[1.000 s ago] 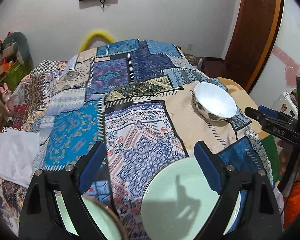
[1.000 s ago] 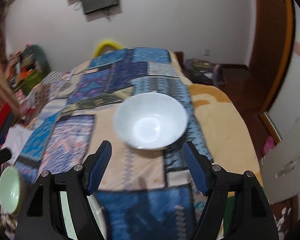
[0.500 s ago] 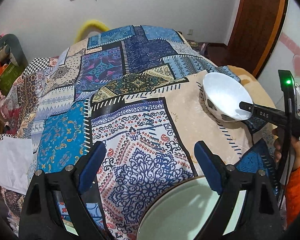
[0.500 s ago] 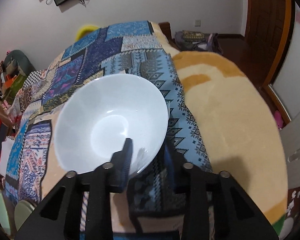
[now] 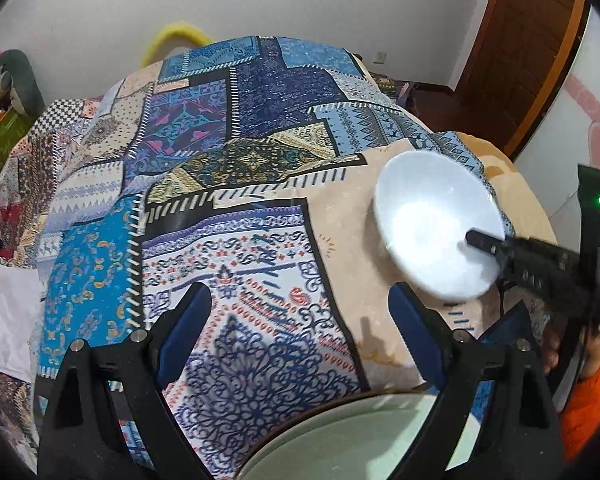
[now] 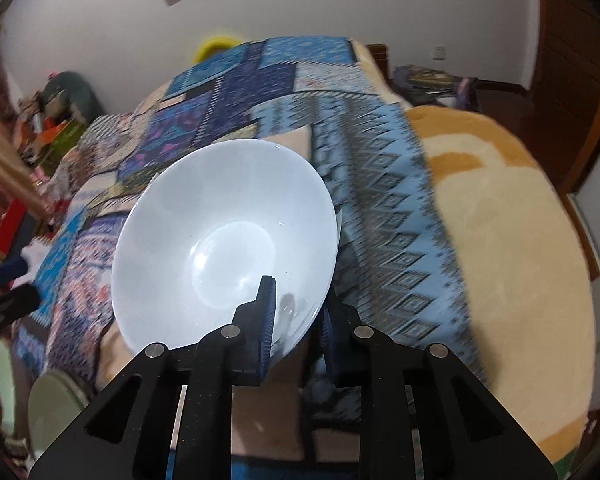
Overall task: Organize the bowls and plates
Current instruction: 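Grasp the white bowl's rim with both grippers, then lift the white bowl with both grippers and carry it over the nested bowls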
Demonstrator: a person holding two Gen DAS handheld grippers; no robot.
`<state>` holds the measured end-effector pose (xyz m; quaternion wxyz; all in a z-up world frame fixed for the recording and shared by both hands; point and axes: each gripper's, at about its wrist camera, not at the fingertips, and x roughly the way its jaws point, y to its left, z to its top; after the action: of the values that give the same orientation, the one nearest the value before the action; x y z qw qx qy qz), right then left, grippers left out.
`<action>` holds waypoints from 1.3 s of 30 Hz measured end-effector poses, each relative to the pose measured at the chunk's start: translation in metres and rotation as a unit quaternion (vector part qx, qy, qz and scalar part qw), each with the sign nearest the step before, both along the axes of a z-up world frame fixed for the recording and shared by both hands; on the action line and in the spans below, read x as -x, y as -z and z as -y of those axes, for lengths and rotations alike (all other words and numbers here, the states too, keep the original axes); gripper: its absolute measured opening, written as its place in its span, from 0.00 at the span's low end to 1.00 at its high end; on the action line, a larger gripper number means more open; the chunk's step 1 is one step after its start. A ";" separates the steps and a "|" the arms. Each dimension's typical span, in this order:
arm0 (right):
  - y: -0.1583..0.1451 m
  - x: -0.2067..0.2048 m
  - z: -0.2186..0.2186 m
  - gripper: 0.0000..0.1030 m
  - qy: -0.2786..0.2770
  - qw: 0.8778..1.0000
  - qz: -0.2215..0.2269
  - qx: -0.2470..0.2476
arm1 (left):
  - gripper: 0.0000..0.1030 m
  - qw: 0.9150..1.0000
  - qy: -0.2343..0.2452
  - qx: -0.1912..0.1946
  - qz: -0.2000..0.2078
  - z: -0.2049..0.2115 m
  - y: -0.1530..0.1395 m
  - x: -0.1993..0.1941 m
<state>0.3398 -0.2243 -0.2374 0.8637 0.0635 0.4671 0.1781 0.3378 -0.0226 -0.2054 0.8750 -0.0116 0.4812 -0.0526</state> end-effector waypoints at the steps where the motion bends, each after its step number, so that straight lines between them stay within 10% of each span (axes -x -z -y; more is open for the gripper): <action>1: 0.000 0.001 -0.004 0.18 -0.008 1.000 -0.002 -0.004 | 0.88 1.000 -0.001 0.001 -0.002 0.001 0.002 -0.002; 8: 0.000 0.011 -0.026 0.19 -0.049 0.999 -0.014 -0.006 | 0.81 1.000 0.003 -0.001 -0.025 0.011 0.020 -0.012; 20: 0.014 -0.008 -0.019 0.32 -0.017 0.999 -0.033 -0.011 | 0.40 0.997 0.036 0.004 -0.066 0.034 0.049 -0.029; 26: 0.010 -0.003 -0.031 0.15 -0.031 0.999 -0.027 -0.011 | 0.17 0.995 0.049 0.023 -0.080 0.039 0.059 -0.032; 39: -0.018 0.021 -0.033 0.15 -0.021 1.000 -0.009 -0.017 | 0.15 0.997 0.040 0.030 -0.057 0.034 0.033 -0.007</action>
<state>0.3185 -0.1909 -0.2192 0.8543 0.0700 0.4730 0.2041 0.3448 -0.0562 -0.2384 0.8423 -0.0212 0.5290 -0.1014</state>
